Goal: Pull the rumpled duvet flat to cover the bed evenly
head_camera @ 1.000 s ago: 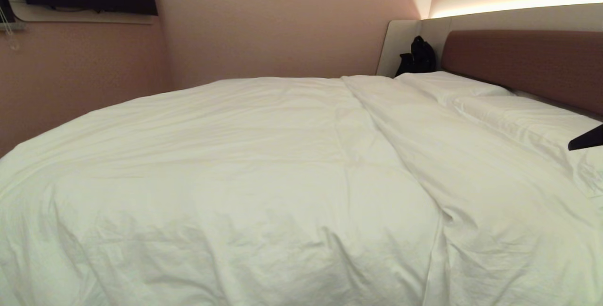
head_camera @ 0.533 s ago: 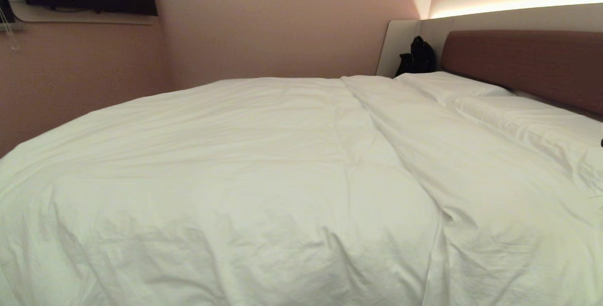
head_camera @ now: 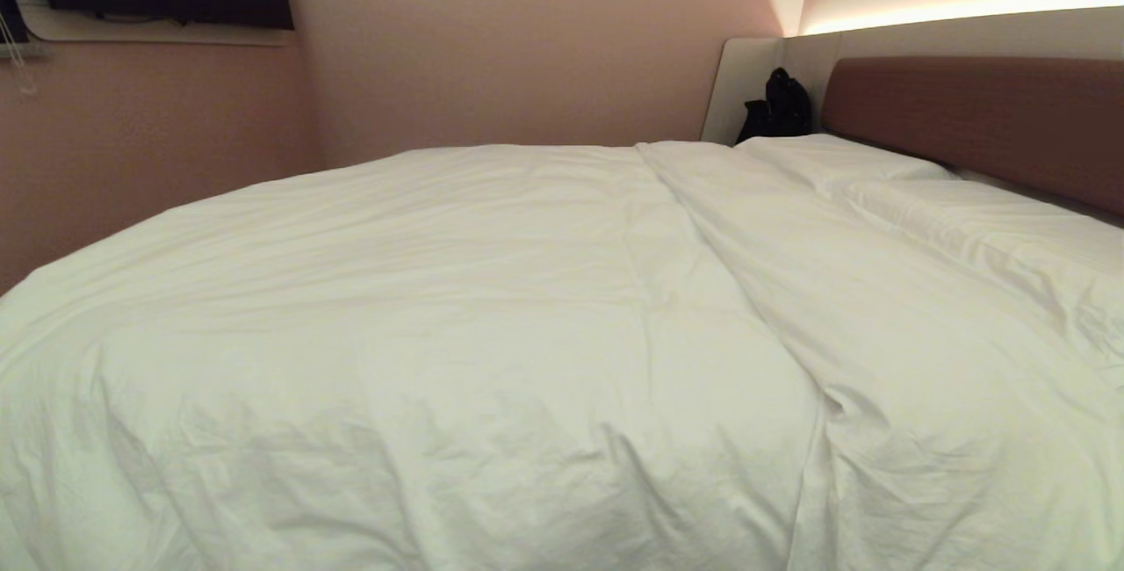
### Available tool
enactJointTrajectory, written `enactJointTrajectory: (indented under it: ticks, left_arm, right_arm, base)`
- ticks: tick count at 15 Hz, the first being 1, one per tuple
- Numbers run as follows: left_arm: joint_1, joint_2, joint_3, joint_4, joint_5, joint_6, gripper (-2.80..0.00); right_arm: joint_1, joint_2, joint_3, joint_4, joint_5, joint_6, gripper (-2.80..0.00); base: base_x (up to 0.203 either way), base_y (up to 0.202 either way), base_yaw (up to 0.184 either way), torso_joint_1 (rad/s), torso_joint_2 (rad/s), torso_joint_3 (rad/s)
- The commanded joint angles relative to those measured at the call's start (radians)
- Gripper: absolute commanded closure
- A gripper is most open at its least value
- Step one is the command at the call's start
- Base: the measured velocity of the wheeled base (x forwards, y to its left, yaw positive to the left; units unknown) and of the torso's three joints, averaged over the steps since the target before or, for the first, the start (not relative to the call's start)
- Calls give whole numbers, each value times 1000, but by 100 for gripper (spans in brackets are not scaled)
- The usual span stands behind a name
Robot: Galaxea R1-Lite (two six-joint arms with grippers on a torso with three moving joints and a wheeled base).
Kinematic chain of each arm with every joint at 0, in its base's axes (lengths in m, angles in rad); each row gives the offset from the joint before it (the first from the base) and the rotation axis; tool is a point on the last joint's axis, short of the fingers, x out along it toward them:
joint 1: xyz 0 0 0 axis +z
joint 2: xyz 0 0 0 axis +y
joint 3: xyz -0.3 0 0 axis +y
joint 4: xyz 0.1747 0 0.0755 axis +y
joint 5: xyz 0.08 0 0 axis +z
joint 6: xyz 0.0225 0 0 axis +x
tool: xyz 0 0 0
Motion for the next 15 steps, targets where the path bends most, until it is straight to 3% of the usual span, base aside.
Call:
enactJointTrajectory:
  ticks: [1,9,15]
  left_arm:
    - [0,1,0,0,0,0,0]
    - [0,1,0,0,0,0,0]
    - [0,1,0,0,0,0,0]
  right_arm:
    - [0,-75,45,3,-7,0,0]
    - [0,-291,225,-12,-8,-19,0]
    - [3,-522,447,-259,-6,-124,0]
  base:
    - [0,0,0,0,0,0]
    - [0,0,0,0,0,0]
    - [0,0,0,0,0,0]
